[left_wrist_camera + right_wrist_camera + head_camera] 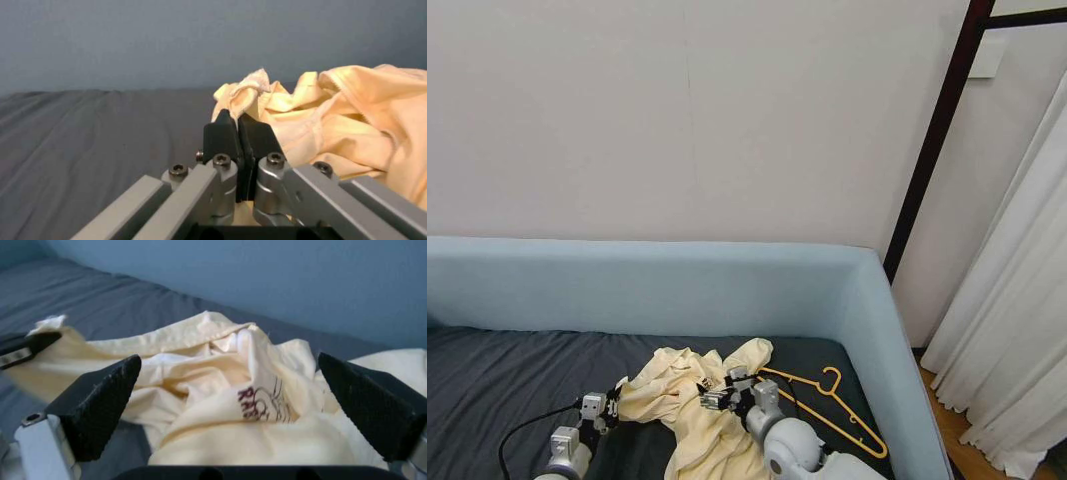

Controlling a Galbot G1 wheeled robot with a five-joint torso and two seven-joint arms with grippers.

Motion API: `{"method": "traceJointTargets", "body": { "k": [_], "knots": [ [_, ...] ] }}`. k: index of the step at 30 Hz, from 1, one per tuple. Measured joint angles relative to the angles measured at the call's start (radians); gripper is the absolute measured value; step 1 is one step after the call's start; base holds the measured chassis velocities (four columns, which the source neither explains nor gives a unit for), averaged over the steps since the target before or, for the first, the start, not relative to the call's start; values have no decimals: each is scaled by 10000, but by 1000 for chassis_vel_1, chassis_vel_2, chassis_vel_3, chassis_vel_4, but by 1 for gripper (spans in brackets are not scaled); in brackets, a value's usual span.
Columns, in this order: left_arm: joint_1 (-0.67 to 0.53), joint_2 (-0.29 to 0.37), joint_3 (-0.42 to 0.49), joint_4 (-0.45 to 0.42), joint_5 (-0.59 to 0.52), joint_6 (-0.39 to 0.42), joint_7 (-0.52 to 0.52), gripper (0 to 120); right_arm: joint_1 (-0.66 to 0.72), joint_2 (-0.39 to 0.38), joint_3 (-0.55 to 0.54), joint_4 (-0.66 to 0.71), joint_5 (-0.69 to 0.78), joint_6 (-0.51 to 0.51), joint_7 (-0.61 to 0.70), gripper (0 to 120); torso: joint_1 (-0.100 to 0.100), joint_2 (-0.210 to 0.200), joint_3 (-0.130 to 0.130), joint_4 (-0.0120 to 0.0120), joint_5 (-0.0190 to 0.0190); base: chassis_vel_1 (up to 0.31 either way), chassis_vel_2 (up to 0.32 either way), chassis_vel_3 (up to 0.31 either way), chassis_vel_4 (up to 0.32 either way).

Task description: Pick up the clothes from the sofa and hang them on the clothes hanger.

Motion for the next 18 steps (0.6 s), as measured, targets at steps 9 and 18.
{"method": "traceJointTargets", "body": {
  "k": [9, 18],
  "knots": [
    [136, -206, 155, -124, 281, -219, -16, 0, 2209, 1590, -1307, -2745, 10, -887, 463, 100, 1, 0, 1, 1, -2, 0, 0, 0, 0],
    [318, -347, 151, -244, 442, -371, -20, 0, 3611, 2954, -1563, -5799, 314, -1133, 162, 100, 1, 0, 0, 1, -2, 0, 0, 0, 0]
  ]
}}
